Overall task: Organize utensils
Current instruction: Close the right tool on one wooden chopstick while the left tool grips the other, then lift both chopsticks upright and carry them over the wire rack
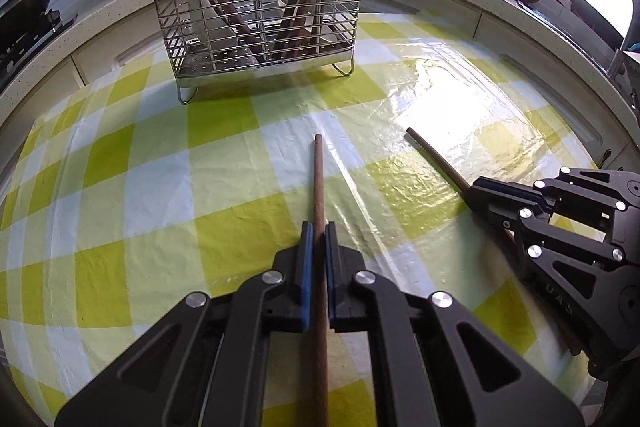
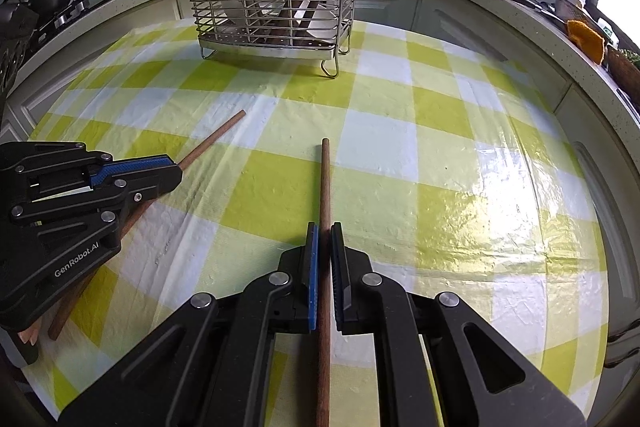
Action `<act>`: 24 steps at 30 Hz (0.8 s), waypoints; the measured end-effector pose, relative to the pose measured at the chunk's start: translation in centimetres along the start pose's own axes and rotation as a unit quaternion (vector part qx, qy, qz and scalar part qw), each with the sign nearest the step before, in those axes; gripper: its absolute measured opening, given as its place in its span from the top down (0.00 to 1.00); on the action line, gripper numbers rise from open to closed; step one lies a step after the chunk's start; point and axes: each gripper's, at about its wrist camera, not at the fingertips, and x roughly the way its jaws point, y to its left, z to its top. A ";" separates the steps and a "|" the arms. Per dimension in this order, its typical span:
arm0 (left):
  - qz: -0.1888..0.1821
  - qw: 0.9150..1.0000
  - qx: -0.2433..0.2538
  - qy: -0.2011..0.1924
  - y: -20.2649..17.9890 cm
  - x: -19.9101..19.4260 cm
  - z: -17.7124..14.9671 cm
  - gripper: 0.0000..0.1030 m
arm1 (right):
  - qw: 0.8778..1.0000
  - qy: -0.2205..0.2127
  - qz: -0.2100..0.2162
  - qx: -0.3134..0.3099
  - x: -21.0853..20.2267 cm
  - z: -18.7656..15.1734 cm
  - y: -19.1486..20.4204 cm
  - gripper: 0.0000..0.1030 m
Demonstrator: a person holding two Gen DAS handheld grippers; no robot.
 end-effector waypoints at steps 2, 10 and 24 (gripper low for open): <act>-0.002 1.000 -0.003 -0.001 0.1 0.0 -0.1 0.94 | 1.000 0.000 0.001 0.002 0.0 0.0 0.0 0.92; -0.008 0.999 -0.036 -0.023 1.5 -1.2 -0.9 0.94 | 1.000 -0.014 0.013 0.023 -0.5 0.1 0.0 0.92; 0.014 0.989 -0.048 -0.136 2.6 -10.5 1.5 0.94 | 0.989 -0.133 0.054 0.045 -8.2 4.0 0.3 0.92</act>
